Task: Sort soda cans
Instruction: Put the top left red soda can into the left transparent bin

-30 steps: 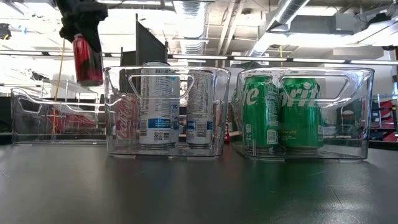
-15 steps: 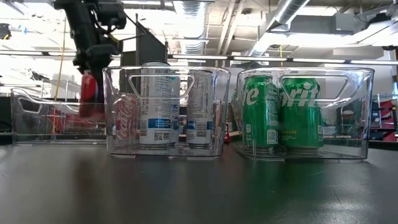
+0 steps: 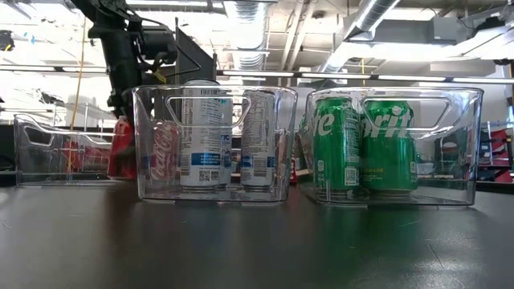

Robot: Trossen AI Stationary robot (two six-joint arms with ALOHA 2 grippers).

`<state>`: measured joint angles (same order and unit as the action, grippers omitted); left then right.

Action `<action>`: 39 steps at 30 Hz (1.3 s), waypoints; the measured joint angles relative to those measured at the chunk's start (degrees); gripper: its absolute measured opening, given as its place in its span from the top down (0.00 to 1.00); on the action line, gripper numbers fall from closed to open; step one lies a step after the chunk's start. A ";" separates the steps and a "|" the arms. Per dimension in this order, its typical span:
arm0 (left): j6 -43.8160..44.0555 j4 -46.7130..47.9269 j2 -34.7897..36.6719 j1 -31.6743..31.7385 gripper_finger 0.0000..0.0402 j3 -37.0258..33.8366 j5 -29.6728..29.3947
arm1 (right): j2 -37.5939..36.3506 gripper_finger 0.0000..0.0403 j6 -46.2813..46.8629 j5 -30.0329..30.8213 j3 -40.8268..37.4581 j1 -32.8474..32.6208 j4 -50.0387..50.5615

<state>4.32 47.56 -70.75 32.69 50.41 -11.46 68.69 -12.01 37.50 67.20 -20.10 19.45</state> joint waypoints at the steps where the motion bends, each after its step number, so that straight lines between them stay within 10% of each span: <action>1: -0.01 -0.44 -0.37 0.00 0.26 -0.01 0.00 | 0.00 0.22 0.01 0.00 0.00 0.00 0.00; 39: -1.30 0.27 4.88 0.00 0.15 0.09 -0.07 | 0.00 0.22 0.02 0.00 0.00 0.00 0.01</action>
<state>3.02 47.83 -65.87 32.69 50.50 -11.53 68.69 -11.99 37.50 67.20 -20.10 19.47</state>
